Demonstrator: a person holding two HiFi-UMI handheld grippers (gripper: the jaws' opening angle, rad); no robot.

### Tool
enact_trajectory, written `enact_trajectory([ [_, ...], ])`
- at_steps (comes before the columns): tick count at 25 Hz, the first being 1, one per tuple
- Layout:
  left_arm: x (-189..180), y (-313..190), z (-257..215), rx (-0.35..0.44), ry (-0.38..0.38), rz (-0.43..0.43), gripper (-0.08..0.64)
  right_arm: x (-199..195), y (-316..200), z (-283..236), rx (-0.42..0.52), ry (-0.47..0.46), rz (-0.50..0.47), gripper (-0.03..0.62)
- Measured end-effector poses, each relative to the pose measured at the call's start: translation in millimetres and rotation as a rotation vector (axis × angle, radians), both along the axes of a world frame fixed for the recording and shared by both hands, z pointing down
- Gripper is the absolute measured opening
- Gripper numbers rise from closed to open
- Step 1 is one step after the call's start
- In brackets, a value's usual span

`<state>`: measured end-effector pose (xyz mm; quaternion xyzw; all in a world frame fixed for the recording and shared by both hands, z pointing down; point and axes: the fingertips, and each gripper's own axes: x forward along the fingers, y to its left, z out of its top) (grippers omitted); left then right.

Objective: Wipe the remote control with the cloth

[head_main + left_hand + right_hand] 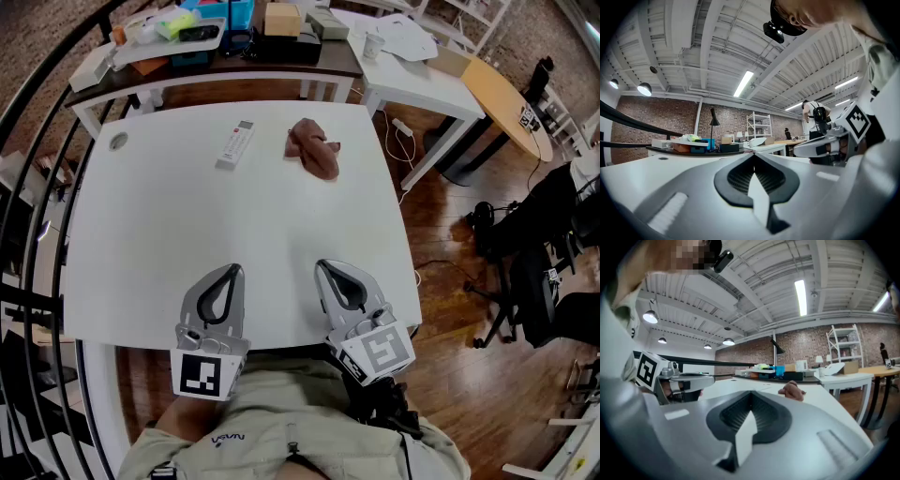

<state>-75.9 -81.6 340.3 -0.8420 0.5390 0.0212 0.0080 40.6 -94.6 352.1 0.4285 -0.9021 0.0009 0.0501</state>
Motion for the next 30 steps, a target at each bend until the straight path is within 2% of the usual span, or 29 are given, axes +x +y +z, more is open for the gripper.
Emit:
enact_trajectory([
  [8,-2,-1,-1,-0.004,0.005,0.005,0.005,-2,-2,-3,0.008,-0.002,0.011,0.003],
  [13,-18,1,6,0.04,-0.1,0.011,0.005,-14,-6,-6,0.021,0.005,-0.003,0.003],
  [17,-9,0,5,0.012,-0.062,0.008,0.005,-7,-6,-8,0.021,0.001,0.002,0.003],
  [25,-7,-1,6,0.029,-0.099,0.027,0.005,-4,-7,-15,0.039,-0.015,0.009,0.003],
  [30,-20,-10,-7,0.074,-0.131,-0.012,0.005,0,-12,-22,0.078,0.012,0.024,0.004],
])
